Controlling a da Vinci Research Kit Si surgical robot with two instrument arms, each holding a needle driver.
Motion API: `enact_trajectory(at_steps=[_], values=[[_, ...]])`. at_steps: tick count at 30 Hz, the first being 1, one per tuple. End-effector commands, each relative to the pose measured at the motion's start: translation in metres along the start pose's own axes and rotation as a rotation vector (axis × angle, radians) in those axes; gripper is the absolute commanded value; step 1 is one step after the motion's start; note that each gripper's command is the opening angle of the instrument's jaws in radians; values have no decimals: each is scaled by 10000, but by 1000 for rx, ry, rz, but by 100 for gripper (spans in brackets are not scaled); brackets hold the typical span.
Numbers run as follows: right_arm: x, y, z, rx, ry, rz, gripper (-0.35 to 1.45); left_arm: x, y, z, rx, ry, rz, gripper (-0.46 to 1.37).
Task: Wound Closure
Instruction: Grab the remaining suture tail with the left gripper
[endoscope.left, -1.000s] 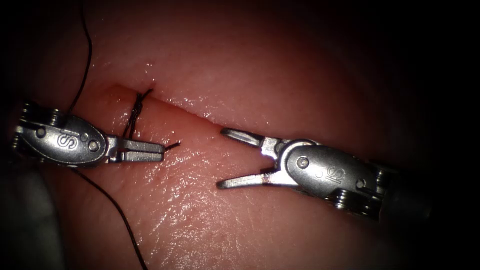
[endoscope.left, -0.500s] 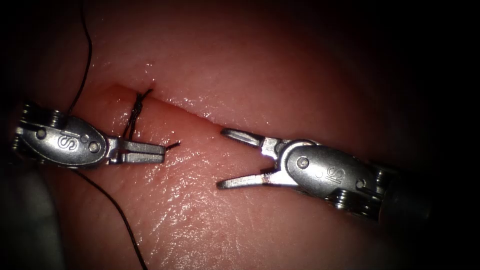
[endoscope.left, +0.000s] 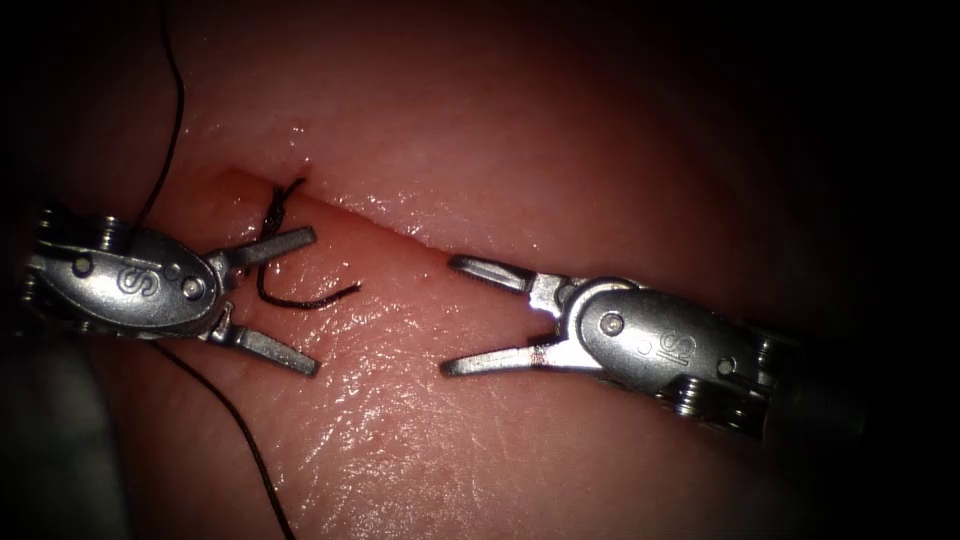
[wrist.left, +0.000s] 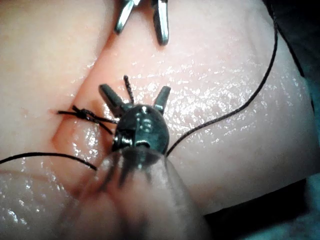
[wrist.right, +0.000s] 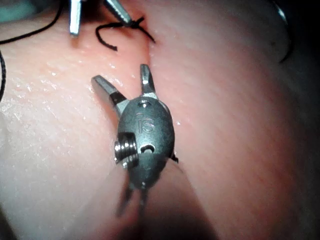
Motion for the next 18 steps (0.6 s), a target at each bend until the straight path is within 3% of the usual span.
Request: enact_trajectory(at_steps=[1,6,12,18], values=[[0,0,0,8,0,0,120,1,1,2,-6,-14,2,64],[-1,-1,0,8,1,-1,120,2,5,7,-15,-60,0,49],[-2,-3,0,9,1,-3,120,1,10,14,-14,-126,11,56],[-2,-4,0,10,2,-4,120,-1,7,17,-2,-146,11,50]])
